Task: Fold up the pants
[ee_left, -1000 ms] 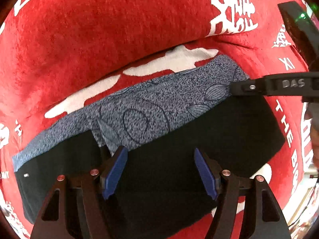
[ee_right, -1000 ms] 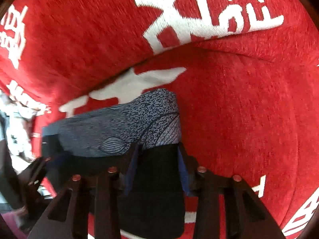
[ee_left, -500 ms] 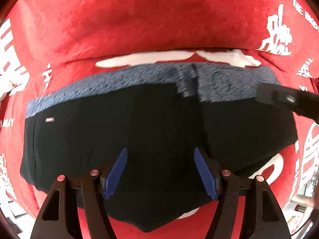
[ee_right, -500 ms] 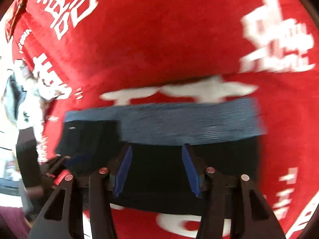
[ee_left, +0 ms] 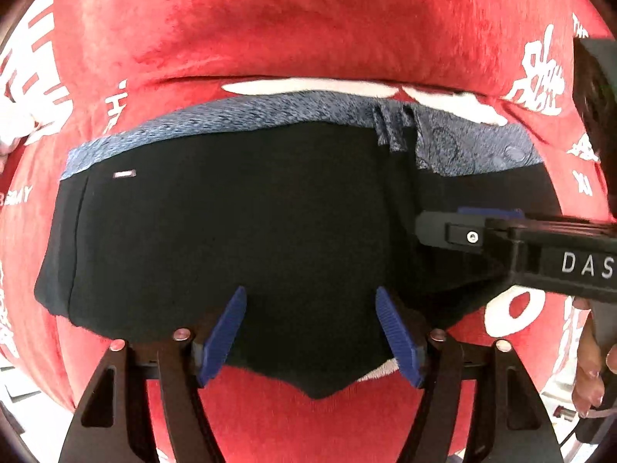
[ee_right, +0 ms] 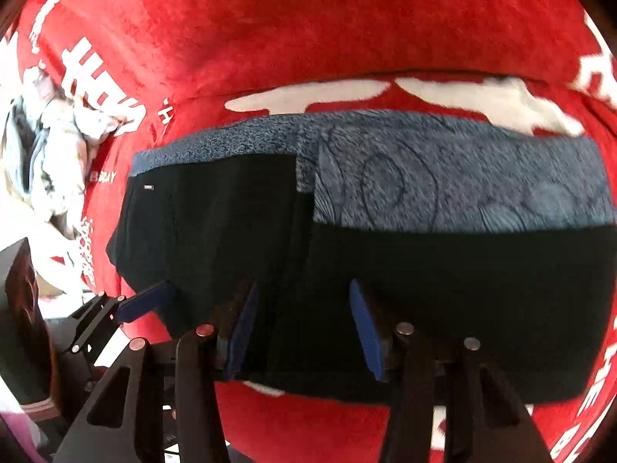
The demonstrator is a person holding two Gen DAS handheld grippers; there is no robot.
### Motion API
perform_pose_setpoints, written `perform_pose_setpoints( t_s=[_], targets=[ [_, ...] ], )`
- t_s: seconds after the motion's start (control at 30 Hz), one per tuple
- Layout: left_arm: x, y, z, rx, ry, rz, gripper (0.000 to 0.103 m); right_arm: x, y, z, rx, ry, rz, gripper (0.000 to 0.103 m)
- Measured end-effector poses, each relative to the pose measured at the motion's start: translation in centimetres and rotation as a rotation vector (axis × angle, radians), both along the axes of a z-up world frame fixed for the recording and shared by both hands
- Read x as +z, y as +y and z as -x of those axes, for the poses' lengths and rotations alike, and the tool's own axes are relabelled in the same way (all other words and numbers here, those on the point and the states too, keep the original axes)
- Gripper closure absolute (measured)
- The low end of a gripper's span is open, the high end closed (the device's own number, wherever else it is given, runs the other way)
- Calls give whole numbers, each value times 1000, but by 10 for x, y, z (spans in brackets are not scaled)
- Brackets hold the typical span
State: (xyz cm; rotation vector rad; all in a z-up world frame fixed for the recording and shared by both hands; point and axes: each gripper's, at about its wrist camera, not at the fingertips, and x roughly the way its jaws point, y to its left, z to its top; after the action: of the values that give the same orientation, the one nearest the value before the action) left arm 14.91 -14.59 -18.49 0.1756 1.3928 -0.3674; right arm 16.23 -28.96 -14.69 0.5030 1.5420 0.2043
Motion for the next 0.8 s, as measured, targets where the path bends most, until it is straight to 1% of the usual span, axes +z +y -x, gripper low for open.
perform_pose_setpoints(
  t_s=[0.03,0.17,0.27,0.3,0.33,0.37,0.4,0.47,0.53,0.7,0.8],
  targets=[
    [4,2,2,8,-3,0,4,1,0,2,-15,13,0,50],
    [10,11,8,30,1,-4,3,8,0,11,-21,41,16,48],
    [12,20,13,36,18,3,3,15,-3,19,-1,57,33,42],
    [12,24,15,40,26,7,3,18,-1,21,9,64,45,38],
    [12,26,17,46,31,10,3,22,1,22,17,67,55,32],
    [11,31,18,55,39,14,3,24,2,23,24,68,63,28],
    [12,34,19,61,44,15,3,27,5,24,34,67,77,22],
    [11,42,20,80,55,14,3,31,11,25,55,63,102,21],
    [12,49,20,95,59,12,3,33,18,25,85,64,142,15],
    [12,71,14,136,64,5,3,35,37,26,153,78,187,14],
    [12,83,9,160,65,-7,3,36,45,25,169,83,203,14]
  ],
)
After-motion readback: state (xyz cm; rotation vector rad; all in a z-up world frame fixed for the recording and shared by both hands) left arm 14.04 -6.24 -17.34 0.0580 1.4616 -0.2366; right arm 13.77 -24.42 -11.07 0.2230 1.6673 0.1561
